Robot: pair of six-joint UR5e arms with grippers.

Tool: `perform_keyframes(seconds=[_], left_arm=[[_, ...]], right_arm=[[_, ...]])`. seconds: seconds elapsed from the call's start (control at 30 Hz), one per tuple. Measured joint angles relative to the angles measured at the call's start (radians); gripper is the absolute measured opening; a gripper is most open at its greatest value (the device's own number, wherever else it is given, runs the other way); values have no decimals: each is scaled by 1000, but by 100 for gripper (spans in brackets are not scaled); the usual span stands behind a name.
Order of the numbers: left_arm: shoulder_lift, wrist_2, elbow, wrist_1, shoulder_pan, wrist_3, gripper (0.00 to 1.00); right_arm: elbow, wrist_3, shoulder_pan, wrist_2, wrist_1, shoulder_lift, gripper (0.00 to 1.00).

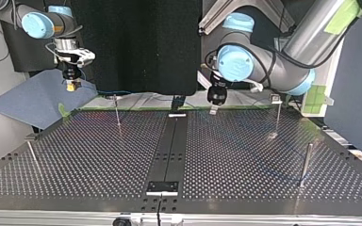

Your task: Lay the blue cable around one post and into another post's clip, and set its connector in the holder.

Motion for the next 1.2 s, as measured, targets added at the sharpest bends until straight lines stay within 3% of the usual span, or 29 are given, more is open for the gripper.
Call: perform_keyframes(seconds=[0.43, 0.73, 1.2], left_arm=[[-111, 46, -82, 111, -111, -93, 99], [-187, 77, -86, 187, -187, -121, 99], [-318, 78, -62, 318, -318, -209, 99]], right_arm=[[0, -1, 1, 1, 0, -1, 0], [5, 0, 5, 3, 0, 0, 0], [17, 8, 9, -9, -23, 0, 0]])
